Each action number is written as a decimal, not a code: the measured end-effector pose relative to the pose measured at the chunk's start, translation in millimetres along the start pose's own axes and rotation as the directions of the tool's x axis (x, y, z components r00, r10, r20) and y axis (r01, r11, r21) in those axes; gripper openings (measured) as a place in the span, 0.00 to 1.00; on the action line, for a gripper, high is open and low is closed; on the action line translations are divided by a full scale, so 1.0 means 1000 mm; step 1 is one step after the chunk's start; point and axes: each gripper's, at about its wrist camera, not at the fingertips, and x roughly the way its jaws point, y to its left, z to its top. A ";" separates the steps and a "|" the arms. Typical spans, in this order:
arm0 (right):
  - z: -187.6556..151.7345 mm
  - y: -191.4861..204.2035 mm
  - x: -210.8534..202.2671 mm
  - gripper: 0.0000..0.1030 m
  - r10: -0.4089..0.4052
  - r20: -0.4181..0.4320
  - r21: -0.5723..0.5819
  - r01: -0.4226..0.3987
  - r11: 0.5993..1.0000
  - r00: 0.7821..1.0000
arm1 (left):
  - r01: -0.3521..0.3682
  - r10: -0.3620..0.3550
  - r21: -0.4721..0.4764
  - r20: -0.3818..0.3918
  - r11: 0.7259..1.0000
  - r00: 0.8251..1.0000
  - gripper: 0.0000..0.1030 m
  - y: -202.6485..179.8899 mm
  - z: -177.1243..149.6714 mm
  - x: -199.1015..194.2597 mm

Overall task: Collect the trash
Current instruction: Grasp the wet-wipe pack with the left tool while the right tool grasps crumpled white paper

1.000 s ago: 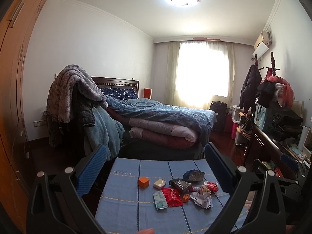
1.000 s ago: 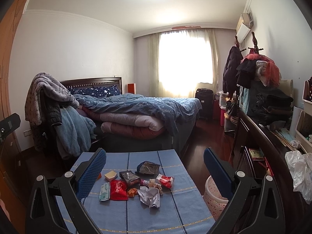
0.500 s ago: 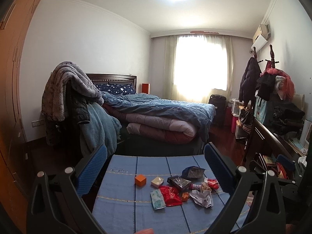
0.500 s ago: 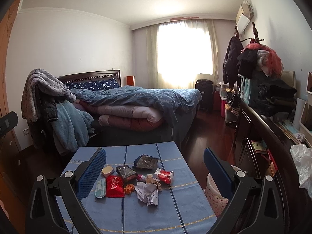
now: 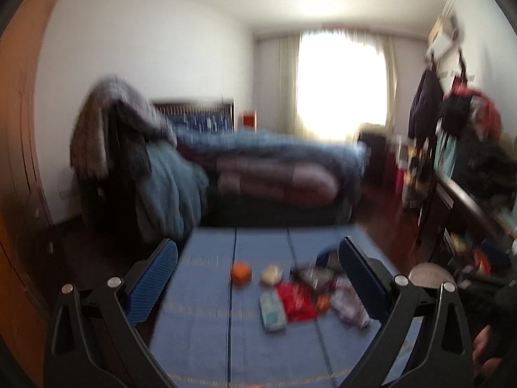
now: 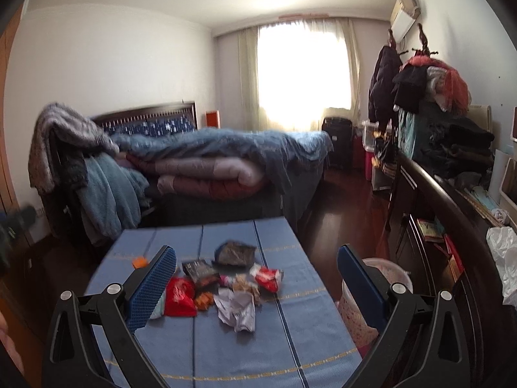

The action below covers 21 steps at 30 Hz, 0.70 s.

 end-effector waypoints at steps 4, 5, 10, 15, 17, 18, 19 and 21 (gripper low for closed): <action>-0.020 -0.004 0.038 0.97 0.005 -0.107 0.008 -0.004 1.000 0.994 | -0.025 0.026 0.008 -0.183 1.000 0.983 0.97 0.000 -0.038 0.074; -0.024 -0.005 0.047 0.96 0.007 -0.127 0.014 -0.005 1.000 0.992 | -0.034 0.037 0.015 -0.218 0.999 0.975 0.97 -0.002 -0.047 0.094; -0.038 -0.012 0.083 0.96 0.005 -0.184 0.027 0.000 1.000 0.983 | -0.069 0.071 0.018 -0.341 0.997 0.937 0.97 -0.012 -0.084 0.176; -0.048 -0.020 0.113 0.96 -0.022 -0.218 0.010 0.025 1.000 0.976 | -0.074 0.046 -0.050 -0.431 0.996 0.901 0.96 -0.015 -0.114 0.237; -0.052 -0.025 0.125 0.96 -0.024 -0.239 0.012 0.028 1.000 0.971 | -0.087 0.046 -0.069 -0.459 0.994 0.888 0.93 -0.013 -0.120 0.250; -0.055 -0.026 0.132 0.96 -0.016 -0.250 0.014 0.020 1.000 0.968 | -0.088 0.037 -0.087 -0.467 0.992 0.884 0.90 -0.011 -0.123 0.255; -0.056 -0.027 0.137 0.96 -0.013 -0.259 0.014 0.017 1.000 0.966 | -0.094 0.033 -0.105 -0.480 0.990 0.877 0.81 -0.009 -0.127 0.260; -0.059 -0.027 0.145 0.96 -0.001 -0.273 0.016 0.005 1.000 0.962 | -0.090 0.010 -0.135 -0.503 0.987 0.864 0.65 -0.005 -0.132 0.267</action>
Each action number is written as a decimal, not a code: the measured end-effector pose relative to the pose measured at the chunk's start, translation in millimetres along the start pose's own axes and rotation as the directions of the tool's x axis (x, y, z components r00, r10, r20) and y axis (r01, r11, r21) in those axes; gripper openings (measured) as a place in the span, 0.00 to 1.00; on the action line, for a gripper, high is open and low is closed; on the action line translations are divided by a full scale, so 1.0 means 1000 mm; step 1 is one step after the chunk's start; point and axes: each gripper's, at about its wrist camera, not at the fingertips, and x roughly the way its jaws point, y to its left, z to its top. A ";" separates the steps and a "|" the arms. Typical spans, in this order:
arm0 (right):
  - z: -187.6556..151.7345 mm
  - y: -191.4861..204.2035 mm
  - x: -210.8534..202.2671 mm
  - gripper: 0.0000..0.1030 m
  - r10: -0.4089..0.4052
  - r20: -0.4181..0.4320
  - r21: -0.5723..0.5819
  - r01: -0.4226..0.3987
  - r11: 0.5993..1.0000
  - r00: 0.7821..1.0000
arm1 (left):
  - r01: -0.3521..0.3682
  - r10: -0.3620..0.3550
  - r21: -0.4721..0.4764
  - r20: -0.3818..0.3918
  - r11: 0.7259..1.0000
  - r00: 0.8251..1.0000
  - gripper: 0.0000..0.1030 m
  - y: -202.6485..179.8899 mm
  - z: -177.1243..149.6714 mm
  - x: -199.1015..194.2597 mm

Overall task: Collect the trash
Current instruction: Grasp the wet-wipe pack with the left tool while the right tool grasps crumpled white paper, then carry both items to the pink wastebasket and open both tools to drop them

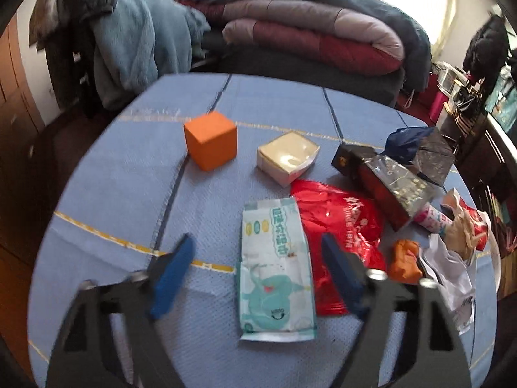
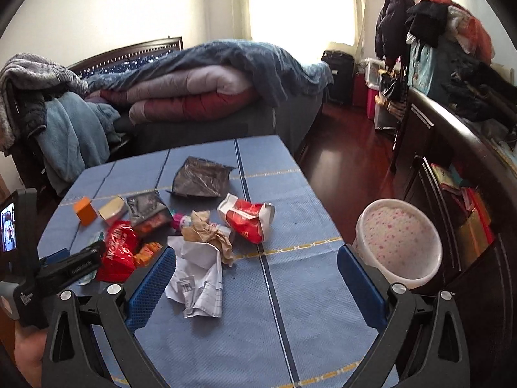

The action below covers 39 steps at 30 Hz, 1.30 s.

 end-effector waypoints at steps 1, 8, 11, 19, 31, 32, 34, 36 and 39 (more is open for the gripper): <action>0.000 0.001 0.005 0.96 0.010 -0.009 -0.003 -0.010 1.000 1.000 | 0.000 0.000 -0.003 -0.007 1.000 1.000 0.57 0.001 0.000 0.002; -0.003 0.017 0.041 0.96 0.099 -0.084 -0.013 -0.101 0.995 0.992 | -0.008 0.008 0.017 0.028 1.000 1.000 0.39 0.001 0.001 0.000; -0.001 0.019 0.051 0.96 0.130 -0.109 0.004 -0.130 0.991 0.986 | -0.012 0.012 0.005 0.050 1.000 0.999 0.39 0.009 0.000 -0.010; -0.013 0.026 0.075 0.93 0.220 -0.218 0.066 -0.211 0.975 0.951 | -0.016 0.016 -0.002 0.109 1.000 0.994 0.40 0.016 0.005 -0.038; -0.022 0.012 0.037 0.36 0.370 -0.181 0.094 -0.358 0.929 0.912 | 0.040 -0.046 0.039 0.171 0.998 0.984 0.40 0.000 0.003 -0.081; -0.022 0.007 0.028 0.36 0.381 -0.167 0.098 -0.369 0.924 0.909 | 0.053 -0.061 0.051 0.181 0.997 0.982 0.40 -0.005 0.001 -0.088; -0.020 -0.001 0.014 0.36 0.384 -0.143 0.100 -0.372 0.923 0.912 | 0.083 -0.098 0.080 0.197 0.993 0.976 0.41 -0.018 -0.002 -0.102; -0.019 -0.012 0.001 0.36 0.382 -0.116 0.105 -0.371 0.923 0.917 | 0.122 -0.142 0.109 0.206 0.987 0.968 0.41 -0.031 -0.004 -0.114; -0.017 -0.034 -0.019 0.36 0.340 -0.068 0.113 -0.331 0.937 0.938 | 0.189 -0.221 0.161 0.215 0.969 0.951 0.41 -0.057 -0.006 -0.130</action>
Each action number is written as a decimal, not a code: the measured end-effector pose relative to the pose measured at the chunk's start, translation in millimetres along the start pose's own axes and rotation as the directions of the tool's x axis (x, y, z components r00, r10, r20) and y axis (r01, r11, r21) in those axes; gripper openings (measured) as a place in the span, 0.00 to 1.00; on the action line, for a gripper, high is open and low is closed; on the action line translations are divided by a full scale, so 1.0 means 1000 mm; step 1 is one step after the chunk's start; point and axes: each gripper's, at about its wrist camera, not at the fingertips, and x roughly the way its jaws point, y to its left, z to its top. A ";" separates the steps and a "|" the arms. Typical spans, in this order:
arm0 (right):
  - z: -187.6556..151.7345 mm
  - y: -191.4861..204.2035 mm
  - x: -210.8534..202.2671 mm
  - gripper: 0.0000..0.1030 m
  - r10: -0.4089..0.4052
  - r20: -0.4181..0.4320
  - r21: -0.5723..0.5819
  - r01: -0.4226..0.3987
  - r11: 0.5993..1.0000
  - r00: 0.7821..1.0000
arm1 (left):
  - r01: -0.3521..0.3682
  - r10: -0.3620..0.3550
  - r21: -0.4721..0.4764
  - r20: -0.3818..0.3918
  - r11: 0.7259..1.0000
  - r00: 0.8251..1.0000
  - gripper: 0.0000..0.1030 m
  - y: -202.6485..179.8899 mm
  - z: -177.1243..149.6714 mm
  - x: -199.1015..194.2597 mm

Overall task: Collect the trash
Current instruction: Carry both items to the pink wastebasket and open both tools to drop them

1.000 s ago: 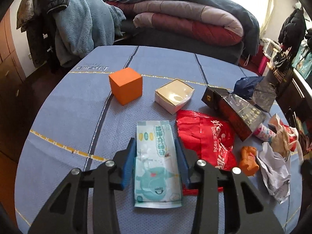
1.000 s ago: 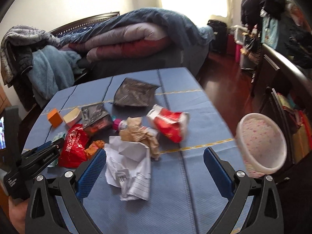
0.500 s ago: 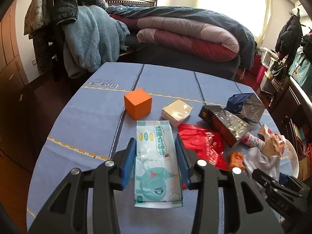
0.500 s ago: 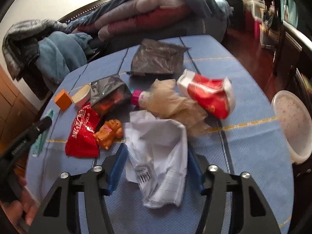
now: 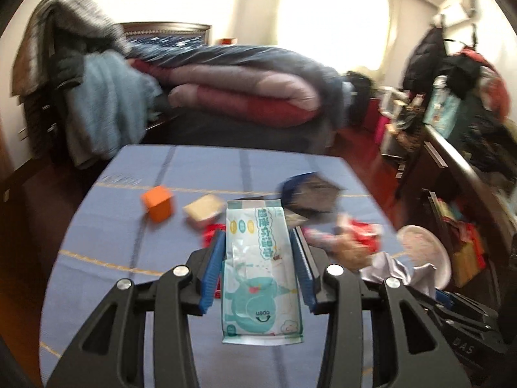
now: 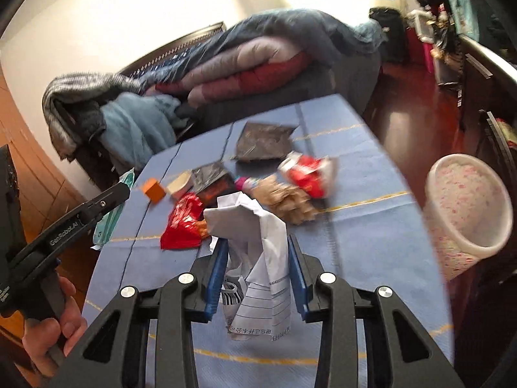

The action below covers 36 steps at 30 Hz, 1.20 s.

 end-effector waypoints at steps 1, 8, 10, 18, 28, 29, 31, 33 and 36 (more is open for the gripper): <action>0.002 -0.003 -0.004 0.36 -0.012 0.011 0.006 0.012 1.000 1.000 | 0.028 -0.028 0.018 0.004 0.999 1.000 0.41 -0.012 0.001 -0.002; 0.006 -0.062 -0.045 0.36 -0.127 0.093 0.111 0.116 0.987 0.988 | 0.213 -0.212 0.139 -0.022 0.967 0.977 0.41 -0.091 0.010 0.004; 0.009 -0.082 -0.053 0.36 -0.173 0.107 0.148 0.156 0.977 0.979 | 0.251 -0.249 0.180 -0.034 0.951 0.968 0.41 -0.118 0.010 0.009; 0.024 -0.156 -0.060 0.36 -0.346 0.124 0.257 0.306 0.917 0.930 | 0.397 -0.376 0.291 -0.128 0.871 0.918 0.41 -0.215 0.012 0.054; 0.032 -0.243 -0.043 0.36 -0.476 0.091 0.359 0.417 0.835 0.875 | 0.520 -0.437 0.340 -0.292 0.784 0.851 0.41 -0.328 0.001 0.151; 0.034 -0.251 -0.040 0.36 -0.482 0.086 0.365 0.423 0.829 0.872 | 0.527 -0.440 0.336 -0.302 0.781 0.845 0.42 -0.333 -0.001 0.156; 0.036 -0.265 -0.035 0.36 -0.498 0.083 0.376 0.436 0.818 0.863 | 0.542 -0.447 0.325 -0.325 0.775 0.833 0.42 -0.346 -0.002 0.173; 0.038 -0.278 -0.029 0.36 -0.510 0.068 0.384 0.449 0.807 0.858 | 0.559 -0.451 0.314 -0.356 0.767 0.818 0.42 -0.355 -0.006 0.188; 0.041 -0.299 -0.015 0.37 -0.506 0.047 0.403 0.447 0.799 0.862 | 0.589 -0.460 0.282 -0.410 0.758 0.788 0.44 -0.366 -0.011 0.213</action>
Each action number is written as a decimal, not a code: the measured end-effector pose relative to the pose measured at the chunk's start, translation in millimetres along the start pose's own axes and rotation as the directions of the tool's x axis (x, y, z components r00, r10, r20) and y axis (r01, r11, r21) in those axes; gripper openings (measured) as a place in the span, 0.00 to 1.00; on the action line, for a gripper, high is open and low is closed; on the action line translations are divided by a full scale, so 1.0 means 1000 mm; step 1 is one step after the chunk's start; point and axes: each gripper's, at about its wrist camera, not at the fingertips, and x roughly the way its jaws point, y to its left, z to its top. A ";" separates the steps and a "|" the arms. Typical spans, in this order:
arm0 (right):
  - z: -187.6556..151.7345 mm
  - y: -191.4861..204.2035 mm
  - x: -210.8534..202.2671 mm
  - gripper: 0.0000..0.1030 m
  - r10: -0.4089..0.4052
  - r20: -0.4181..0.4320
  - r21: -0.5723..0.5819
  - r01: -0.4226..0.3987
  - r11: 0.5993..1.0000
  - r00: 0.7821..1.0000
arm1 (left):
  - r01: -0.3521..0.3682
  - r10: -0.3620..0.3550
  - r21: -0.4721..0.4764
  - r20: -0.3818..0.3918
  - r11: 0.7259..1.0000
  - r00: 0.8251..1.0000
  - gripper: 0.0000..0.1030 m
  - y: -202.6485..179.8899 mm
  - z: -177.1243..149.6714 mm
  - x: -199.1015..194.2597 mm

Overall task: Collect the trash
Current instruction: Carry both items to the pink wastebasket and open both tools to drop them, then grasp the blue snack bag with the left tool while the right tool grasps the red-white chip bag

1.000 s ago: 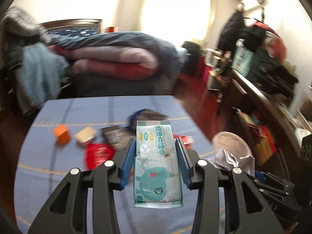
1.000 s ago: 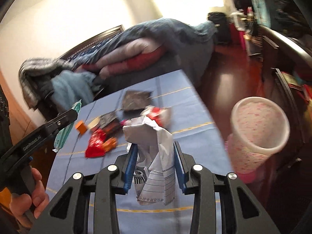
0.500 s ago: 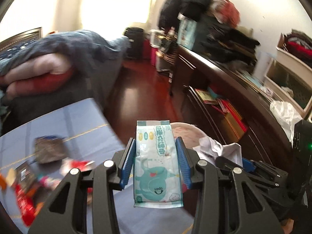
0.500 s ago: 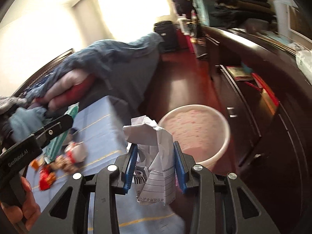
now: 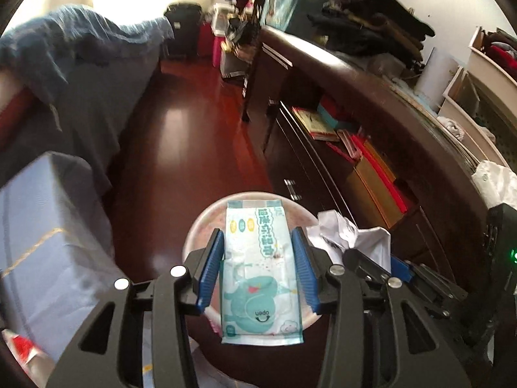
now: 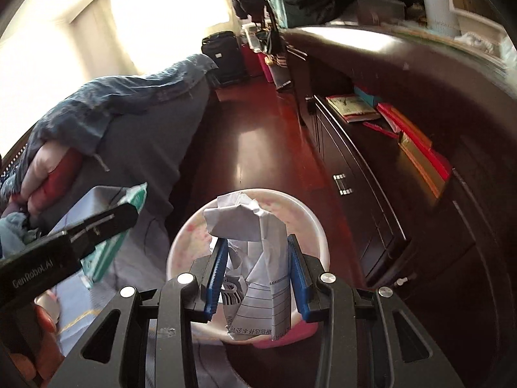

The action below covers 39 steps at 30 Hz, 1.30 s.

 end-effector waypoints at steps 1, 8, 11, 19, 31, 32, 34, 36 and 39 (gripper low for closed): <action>0.001 -0.003 0.008 0.38 -0.002 -0.009 0.007 0.002 1.000 1.000 | 0.013 -0.013 -0.016 -0.009 1.000 1.000 0.44 0.003 0.001 0.009; -0.002 -0.004 0.031 0.46 -0.008 -0.035 0.012 0.009 1.000 0.999 | 0.092 -0.091 -0.068 0.011 0.993 0.996 0.76 0.013 0.008 0.016; -0.004 0.001 0.027 0.53 -0.021 -0.023 -0.002 0.021 1.000 1.000 | 0.083 -0.079 -0.079 0.049 0.993 0.996 0.80 0.018 0.010 0.001; -0.019 0.037 -0.013 0.71 -0.086 0.014 -0.091 0.087 0.992 0.996 | -0.096 0.110 -0.105 0.135 0.990 0.985 0.91 0.036 -0.007 -0.077; -0.055 0.131 -0.096 0.89 0.135 0.026 -0.257 -0.124 0.958 0.991 | -0.428 0.471 -0.233 0.180 0.873 0.864 0.96 0.110 -0.056 -0.200; -0.057 0.138 -0.100 0.92 0.151 0.025 -0.270 -0.139 0.953 0.988 | -0.445 0.489 -0.239 0.177 0.863 0.854 0.96 0.118 -0.059 -0.207; -0.062 0.156 -0.110 0.92 0.193 0.020 -0.304 -0.178 0.936 0.981 | -0.491 0.533 -0.236 0.168 0.838 0.829 0.96 0.131 -0.063 -0.214; -0.067 0.171 -0.117 0.93 0.223 0.016 -0.335 -0.205 0.920 0.975 | -0.530 0.562 -0.211 0.137 0.821 0.816 0.97 0.147 -0.064 -0.213; -0.074 0.186 -0.121 0.93 0.246 0.012 -0.361 -0.225 0.905 0.969 | -0.531 0.546 -0.157 0.073 0.833 0.834 0.97 0.178 -0.060 -0.198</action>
